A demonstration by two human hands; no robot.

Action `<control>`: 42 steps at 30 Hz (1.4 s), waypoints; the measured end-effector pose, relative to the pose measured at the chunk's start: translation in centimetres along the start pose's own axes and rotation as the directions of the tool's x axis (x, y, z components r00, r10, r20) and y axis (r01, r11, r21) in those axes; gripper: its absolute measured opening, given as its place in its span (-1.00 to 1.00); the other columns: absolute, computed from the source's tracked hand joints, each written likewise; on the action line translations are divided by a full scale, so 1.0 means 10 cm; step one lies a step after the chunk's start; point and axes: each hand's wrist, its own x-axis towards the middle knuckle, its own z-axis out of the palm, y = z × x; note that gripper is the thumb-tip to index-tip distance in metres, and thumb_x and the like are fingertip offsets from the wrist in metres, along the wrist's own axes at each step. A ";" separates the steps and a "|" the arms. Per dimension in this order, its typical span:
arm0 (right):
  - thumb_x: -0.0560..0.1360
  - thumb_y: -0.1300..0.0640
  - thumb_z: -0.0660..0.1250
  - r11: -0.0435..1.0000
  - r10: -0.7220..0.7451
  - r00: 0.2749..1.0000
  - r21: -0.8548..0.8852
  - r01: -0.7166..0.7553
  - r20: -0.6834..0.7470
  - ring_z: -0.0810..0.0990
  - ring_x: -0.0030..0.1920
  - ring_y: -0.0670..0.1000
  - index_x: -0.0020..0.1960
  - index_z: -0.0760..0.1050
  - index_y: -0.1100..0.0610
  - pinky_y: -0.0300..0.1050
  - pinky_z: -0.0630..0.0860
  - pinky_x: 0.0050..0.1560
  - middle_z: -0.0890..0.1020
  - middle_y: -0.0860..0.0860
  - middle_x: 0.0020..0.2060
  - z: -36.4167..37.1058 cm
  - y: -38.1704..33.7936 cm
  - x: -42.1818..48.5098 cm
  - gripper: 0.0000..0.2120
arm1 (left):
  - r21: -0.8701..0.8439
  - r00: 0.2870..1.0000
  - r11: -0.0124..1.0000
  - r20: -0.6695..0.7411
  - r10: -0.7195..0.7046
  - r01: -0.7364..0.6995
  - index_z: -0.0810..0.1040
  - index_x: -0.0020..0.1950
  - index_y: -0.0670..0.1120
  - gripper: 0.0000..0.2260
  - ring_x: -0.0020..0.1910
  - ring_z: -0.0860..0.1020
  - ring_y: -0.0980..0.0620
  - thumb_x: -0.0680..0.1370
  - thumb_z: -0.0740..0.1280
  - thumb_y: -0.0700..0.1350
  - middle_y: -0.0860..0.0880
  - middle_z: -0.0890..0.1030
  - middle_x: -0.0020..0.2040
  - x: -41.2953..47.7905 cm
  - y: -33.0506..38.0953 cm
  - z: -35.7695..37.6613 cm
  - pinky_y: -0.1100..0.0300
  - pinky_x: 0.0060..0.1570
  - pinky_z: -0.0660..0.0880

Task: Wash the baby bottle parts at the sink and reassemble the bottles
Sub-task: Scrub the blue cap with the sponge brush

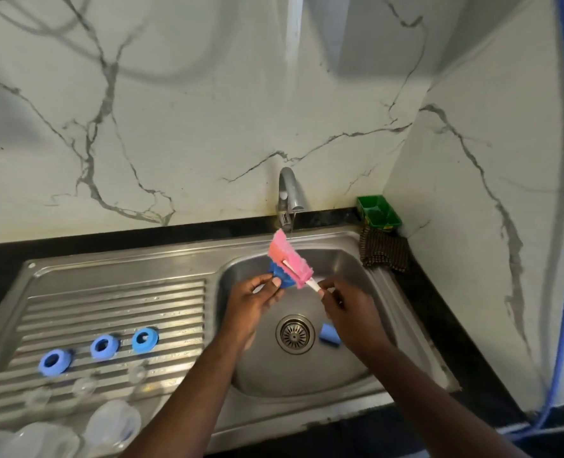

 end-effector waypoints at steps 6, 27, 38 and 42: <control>0.57 0.15 0.36 0.998 0.005 0.998 -0.054 -0.008 -0.062 0.55 -0.35 -0.16 0.02 0.57 0.03 -0.31 0.42 -0.35 0.55 -0.12 -0.38 0.07 -0.09 -0.01 -0.95 | 0.003 1.000 1.000 0.031 0.005 -0.005 0.61 0.07 -0.22 -0.89 0.05 0.69 -0.07 0.58 0.34 -0.34 -0.17 0.71 0.02 0.02 0.01 -0.12 0.13 0.14 0.60; 0.57 0.17 0.36 0.999 -0.042 0.999 -0.012 0.042 -0.010 0.54 -0.39 -0.09 0.00 0.63 0.09 -0.21 0.47 -0.30 0.59 -0.02 -0.40 -0.28 0.06 -0.06 -0.93 | 0.204 0.993 0.974 0.080 0.081 -0.096 0.62 0.03 -0.04 -0.86 -0.13 0.58 0.19 0.62 0.31 -0.25 0.13 0.69 -0.11 -0.02 -0.06 -0.02 0.25 -0.19 0.54; 0.54 0.06 0.40 0.976 -0.138 0.988 -0.177 0.123 -0.073 0.63 -0.30 0.02 0.08 0.65 -0.02 -0.09 0.48 -0.27 0.68 0.02 -0.31 -0.51 0.45 0.13 -0.87 | 0.441 0.991 0.888 0.049 0.125 -0.134 0.62 0.09 -0.12 -0.89 -0.19 0.52 0.20 0.63 0.31 -0.24 0.00 0.64 -0.06 0.09 -0.07 0.23 0.31 -0.27 0.47; 0.54 -0.04 0.32 0.974 -0.145 0.989 -0.181 0.137 -0.028 0.62 -0.26 0.00 0.02 0.58 -0.07 -0.11 0.47 -0.26 0.67 -0.03 -0.27 -0.54 0.55 0.19 -0.89 | 0.445 0.994 0.890 0.004 0.111 -0.101 0.61 0.13 -0.14 -0.87 -0.10 0.55 0.12 0.63 0.31 -0.21 0.00 0.65 -0.04 0.08 -0.06 0.32 0.29 -0.24 0.47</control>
